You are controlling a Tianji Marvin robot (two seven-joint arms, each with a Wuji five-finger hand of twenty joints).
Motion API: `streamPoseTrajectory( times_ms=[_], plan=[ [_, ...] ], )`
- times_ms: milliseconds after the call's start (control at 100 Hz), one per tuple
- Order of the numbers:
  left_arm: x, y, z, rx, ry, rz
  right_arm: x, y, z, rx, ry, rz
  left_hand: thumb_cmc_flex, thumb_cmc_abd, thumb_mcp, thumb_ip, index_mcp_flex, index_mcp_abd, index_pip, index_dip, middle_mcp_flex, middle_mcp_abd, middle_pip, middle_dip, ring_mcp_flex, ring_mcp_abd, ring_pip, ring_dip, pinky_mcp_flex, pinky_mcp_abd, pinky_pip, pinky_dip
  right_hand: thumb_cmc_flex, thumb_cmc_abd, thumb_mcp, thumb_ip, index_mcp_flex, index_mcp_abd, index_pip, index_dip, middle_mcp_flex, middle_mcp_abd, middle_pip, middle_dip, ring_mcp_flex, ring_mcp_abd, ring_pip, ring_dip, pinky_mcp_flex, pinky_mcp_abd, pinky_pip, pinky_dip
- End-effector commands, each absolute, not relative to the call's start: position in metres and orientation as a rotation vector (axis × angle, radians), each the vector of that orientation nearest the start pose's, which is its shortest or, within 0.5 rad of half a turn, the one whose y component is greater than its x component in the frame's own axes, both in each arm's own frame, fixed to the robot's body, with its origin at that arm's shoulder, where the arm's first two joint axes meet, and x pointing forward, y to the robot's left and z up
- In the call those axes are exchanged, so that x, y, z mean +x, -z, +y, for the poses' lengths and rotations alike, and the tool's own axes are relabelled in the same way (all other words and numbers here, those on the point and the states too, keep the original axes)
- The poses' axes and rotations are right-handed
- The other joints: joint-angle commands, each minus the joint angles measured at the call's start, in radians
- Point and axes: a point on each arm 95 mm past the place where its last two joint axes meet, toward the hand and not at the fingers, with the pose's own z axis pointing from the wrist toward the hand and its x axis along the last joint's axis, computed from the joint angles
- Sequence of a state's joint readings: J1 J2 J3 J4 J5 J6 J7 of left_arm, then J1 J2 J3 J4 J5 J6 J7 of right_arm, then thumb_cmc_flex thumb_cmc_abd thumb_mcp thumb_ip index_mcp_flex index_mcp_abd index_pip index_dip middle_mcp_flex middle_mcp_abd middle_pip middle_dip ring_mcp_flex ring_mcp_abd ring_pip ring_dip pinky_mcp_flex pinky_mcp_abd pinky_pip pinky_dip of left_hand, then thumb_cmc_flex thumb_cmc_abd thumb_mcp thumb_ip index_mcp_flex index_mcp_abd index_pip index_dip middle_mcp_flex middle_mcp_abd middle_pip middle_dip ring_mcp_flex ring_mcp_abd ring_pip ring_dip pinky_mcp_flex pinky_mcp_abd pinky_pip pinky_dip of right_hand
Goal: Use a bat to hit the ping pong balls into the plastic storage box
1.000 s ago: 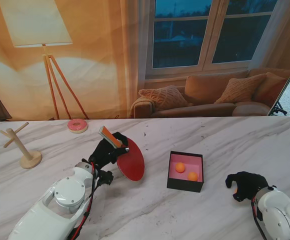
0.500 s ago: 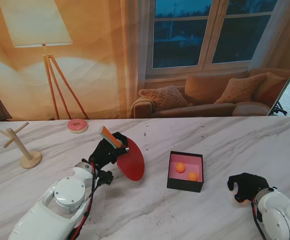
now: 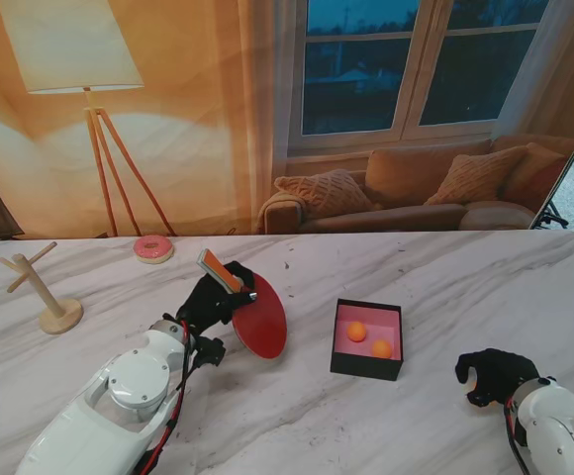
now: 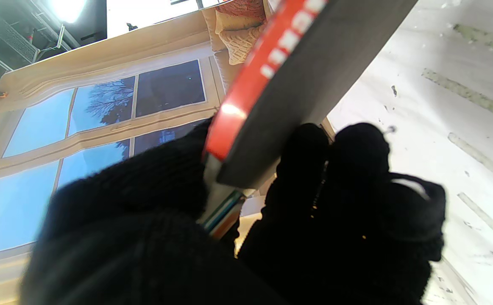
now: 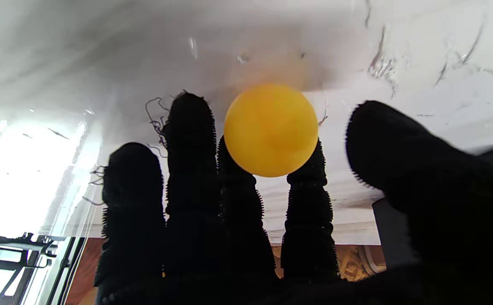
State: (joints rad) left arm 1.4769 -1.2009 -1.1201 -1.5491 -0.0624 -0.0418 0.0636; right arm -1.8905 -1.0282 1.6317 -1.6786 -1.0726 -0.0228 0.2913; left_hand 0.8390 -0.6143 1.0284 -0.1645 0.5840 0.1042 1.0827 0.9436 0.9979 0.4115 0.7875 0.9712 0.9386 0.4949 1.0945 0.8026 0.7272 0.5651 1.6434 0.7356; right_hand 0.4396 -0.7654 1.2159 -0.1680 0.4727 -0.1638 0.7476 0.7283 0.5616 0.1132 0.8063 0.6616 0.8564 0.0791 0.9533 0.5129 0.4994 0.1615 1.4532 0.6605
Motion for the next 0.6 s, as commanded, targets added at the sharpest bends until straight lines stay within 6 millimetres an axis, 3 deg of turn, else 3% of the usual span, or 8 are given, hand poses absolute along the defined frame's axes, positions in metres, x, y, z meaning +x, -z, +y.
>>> streamPoseTrajectory(
  times_ms=[0,240,590],
  plan=[
    [0.4178,0.3151,-0.0585,-2.157,2.217,0.781,0.3247,0.3636,-0.1559,1.524,-0.904,1.626,0.009,-0.019,0.076,-0.021,0.029,0.024,0.049,0.017,0.017,-0.119,0.012,0.013,-0.012,0.149,0.031,0.009,0.010,-0.056,0.032,0.014,-0.028,-0.034,-0.006,0.010,-0.011,-0.008,-0.032,-0.020,-0.019,0.004,-0.006,-0.002,-0.016,0.019,-0.015,-0.010,-0.014,0.024,-0.002,-0.013],
    [0.4175,0.3146,-0.0580,-2.147,2.219,0.784,0.3253,0.3665,-0.1574,1.536,-0.888,1.639,0.009,-0.019,0.077,-0.022,0.030,0.025,0.049,0.017,0.018,-0.120,0.013,0.013,-0.013,0.149,0.031,0.009,0.010,-0.056,0.032,0.014,-0.020,-0.041,-0.004,0.014,-0.025,-0.019,-0.040,-0.018,-0.018,0.000,-0.011,-0.003,-0.011,0.020,-0.023,-0.010,-0.012,0.027,-0.003,-0.011],
    [0.4173,0.3152,-0.0593,-2.154,2.219,0.785,0.3271,0.3731,-0.1611,1.539,-0.849,1.642,0.008,-0.018,0.079,-0.023,0.030,0.025,0.049,0.017,0.017,-0.118,0.013,0.013,-0.013,0.150,0.032,0.010,0.010,-0.056,0.032,0.014,0.059,-0.058,0.048,0.017,-0.047,-0.024,0.005,0.030,0.011,-0.010,0.009,0.004,0.081,0.015,-0.069,-0.043,0.062,0.025,0.004,-0.024]
  ],
)
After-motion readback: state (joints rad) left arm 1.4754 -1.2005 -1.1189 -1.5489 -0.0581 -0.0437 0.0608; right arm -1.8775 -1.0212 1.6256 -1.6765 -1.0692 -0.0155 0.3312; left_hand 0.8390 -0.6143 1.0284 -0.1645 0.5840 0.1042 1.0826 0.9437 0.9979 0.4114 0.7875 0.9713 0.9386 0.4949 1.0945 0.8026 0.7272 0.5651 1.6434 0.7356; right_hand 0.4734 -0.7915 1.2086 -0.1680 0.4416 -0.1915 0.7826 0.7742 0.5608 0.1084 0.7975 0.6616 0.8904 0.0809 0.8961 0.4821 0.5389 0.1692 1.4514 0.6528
